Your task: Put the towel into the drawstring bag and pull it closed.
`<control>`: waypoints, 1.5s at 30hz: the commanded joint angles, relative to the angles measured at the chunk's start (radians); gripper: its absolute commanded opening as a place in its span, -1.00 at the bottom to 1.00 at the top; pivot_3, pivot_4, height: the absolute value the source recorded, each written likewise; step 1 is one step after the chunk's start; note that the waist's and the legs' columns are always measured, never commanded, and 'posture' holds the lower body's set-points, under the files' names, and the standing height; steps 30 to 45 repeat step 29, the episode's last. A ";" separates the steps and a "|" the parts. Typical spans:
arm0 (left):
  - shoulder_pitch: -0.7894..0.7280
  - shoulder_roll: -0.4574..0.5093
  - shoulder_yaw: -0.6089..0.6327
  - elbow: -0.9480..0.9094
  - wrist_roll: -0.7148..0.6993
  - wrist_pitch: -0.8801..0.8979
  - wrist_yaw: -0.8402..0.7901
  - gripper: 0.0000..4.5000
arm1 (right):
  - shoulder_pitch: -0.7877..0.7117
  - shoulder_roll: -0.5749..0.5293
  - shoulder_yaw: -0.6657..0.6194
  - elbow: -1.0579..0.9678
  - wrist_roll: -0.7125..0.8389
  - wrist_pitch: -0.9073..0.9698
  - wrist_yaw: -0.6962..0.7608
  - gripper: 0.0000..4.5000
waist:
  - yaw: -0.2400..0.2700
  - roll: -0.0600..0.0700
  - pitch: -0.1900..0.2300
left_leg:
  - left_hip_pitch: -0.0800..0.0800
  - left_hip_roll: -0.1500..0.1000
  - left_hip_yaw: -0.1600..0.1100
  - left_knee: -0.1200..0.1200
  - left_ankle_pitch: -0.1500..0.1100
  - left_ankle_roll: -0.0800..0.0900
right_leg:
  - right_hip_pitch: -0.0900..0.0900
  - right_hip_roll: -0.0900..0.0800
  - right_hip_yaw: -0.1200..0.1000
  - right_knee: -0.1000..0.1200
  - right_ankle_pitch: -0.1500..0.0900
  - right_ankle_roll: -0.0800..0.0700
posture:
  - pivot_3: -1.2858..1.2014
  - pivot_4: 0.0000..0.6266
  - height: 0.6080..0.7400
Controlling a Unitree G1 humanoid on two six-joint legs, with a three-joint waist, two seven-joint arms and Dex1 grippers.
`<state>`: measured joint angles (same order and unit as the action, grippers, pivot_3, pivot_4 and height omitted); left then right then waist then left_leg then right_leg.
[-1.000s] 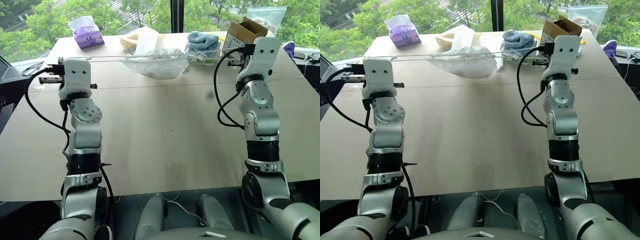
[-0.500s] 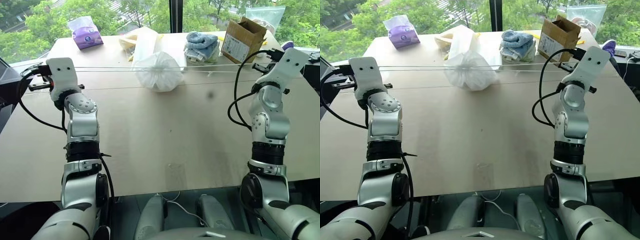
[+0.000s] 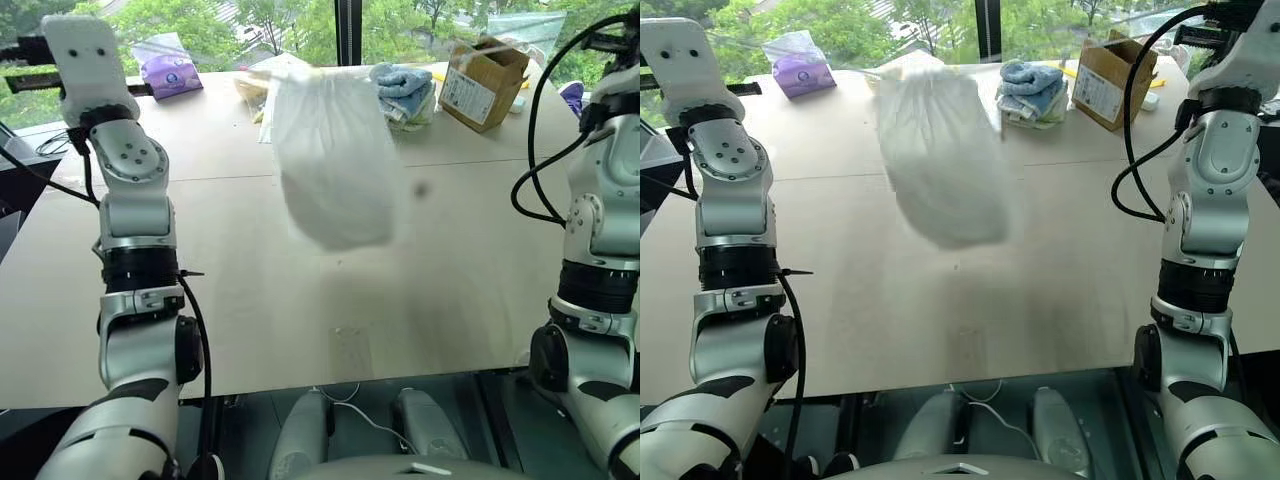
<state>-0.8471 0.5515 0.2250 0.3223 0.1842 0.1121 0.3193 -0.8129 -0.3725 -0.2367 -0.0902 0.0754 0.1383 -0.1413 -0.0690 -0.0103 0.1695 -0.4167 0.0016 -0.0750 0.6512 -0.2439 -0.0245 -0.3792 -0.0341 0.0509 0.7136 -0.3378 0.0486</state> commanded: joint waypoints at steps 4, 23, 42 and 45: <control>0.160 -0.045 -0.044 -0.043 -0.142 0.042 -0.312 -0.58 | 0.183 -0.016 0.097 -0.073 0.072 0.220 0.210 -0.57 | 0.003 0.000 -0.001 | 0.000 0.000 0.000 0.000 0.000 0.000 | 0.001 0.000 -0.001 -0.001 0.000 0.000 | 0.03 -0.52 1.00; 0.997 0.117 -0.037 -0.528 -0.497 0.131 -1.044 0.96 | 0.914 -0.284 -0.092 -0.162 0.496 0.186 1.090 0.90 | 0.030 0.001 0.001 | 0.021 0.002 -0.003 -0.002 -0.005 0.007 | 0.028 0.001 -0.003 -0.013 -0.001 0.000 | 0.03 -0.52 1.00; 1.017 0.143 -0.006 -0.532 -0.532 0.140 -1.085 0.96 | 0.933 -0.370 -0.128 0.040 0.453 0.048 1.230 0.90 | 0.029 0.001 0.001 | 0.027 0.003 -0.002 -0.002 -0.005 0.008 | 0.035 0.001 -0.003 -0.018 -0.001 0.000 | 0.03 -0.52 1.00; 1.017 0.143 -0.006 -0.532 -0.532 0.140 -1.085 0.96 | 0.933 -0.370 -0.128 0.040 0.453 0.048 1.230 0.90 | 0.029 0.001 0.001 | 0.027 0.003 -0.002 -0.002 -0.005 0.008 | 0.035 0.001 -0.003 -0.018 -0.001 0.000 | 0.03 -0.52 1.00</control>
